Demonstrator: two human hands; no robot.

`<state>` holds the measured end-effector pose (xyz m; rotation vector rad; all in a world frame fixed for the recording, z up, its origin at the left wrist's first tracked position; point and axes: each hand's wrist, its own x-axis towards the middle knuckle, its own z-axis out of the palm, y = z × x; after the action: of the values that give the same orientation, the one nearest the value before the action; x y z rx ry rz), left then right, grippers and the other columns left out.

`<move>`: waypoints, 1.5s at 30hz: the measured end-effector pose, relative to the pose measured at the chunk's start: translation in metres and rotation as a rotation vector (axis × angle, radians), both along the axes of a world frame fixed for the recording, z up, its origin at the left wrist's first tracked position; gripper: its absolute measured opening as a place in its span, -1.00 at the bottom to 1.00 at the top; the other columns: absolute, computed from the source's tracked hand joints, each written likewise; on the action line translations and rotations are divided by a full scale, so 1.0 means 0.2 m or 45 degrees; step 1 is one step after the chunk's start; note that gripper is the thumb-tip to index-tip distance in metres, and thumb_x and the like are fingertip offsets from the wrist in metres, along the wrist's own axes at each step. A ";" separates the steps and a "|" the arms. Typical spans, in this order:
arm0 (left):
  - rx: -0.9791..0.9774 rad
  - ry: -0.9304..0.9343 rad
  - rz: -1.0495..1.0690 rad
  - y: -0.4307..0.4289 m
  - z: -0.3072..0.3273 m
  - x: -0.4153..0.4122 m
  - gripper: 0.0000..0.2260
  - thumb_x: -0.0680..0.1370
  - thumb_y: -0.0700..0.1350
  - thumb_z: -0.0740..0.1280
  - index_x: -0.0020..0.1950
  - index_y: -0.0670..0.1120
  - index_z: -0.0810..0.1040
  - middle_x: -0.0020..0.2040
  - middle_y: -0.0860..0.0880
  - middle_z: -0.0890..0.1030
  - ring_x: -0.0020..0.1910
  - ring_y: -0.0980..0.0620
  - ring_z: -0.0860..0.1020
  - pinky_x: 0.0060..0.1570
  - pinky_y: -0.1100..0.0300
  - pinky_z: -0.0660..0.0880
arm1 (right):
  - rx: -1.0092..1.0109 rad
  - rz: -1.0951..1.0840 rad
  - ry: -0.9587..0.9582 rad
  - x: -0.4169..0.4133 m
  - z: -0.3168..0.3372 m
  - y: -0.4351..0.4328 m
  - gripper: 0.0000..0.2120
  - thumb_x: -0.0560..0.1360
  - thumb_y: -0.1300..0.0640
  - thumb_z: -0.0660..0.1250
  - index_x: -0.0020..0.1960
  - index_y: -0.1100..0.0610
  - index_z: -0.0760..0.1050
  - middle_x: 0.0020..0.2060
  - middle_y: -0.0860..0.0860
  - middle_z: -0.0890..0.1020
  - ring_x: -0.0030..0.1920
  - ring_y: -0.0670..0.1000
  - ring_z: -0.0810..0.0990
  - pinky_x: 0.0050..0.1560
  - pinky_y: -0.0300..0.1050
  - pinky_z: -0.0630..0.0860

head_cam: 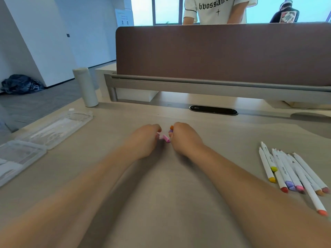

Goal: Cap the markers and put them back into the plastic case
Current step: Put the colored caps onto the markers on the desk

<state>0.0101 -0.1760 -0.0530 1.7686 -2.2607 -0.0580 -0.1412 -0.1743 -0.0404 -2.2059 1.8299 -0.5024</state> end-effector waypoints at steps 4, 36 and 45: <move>-0.003 -0.106 -0.088 -0.05 0.01 -0.05 -0.69 0.63 -0.15 0.21 0.38 -0.03 0.45 0.22 -0.11 0.53 0.20 -0.14 0.52 0.14 0.09 0.42 | 0.070 -0.098 0.009 -0.01 0.02 -0.03 -0.76 0.55 0.17 0.33 0.18 0.21 0.55 0.11 0.15 0.61 0.13 0.18 0.59 0.09 -0.07 0.50; 0.098 -0.179 -0.077 0.24 0.03 -0.16 -0.72 0.66 0.06 0.18 0.11 -0.16 0.43 0.08 -0.21 0.50 0.04 -0.24 0.54 -0.01 0.02 0.45 | 0.142 -0.147 0.083 -0.13 -0.01 0.23 -0.79 0.56 0.26 0.22 0.13 0.20 0.56 0.06 0.15 0.62 0.09 0.18 0.60 0.02 -0.09 0.48; 0.146 0.077 0.045 0.29 0.11 -0.08 -0.88 0.62 -0.16 0.29 0.15 -0.13 0.47 0.10 -0.12 0.60 -0.01 -0.07 0.55 -0.06 0.10 0.50 | 0.103 -0.103 0.066 -0.13 -0.01 0.26 -0.83 0.52 0.25 0.26 0.07 0.19 0.57 0.02 0.12 0.63 0.03 0.16 0.60 0.01 -0.10 0.53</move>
<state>-0.0064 -0.1189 -0.0303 1.8369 -2.2237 -0.2350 -0.1672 -0.1223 -0.0420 -2.1186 1.9365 -0.3824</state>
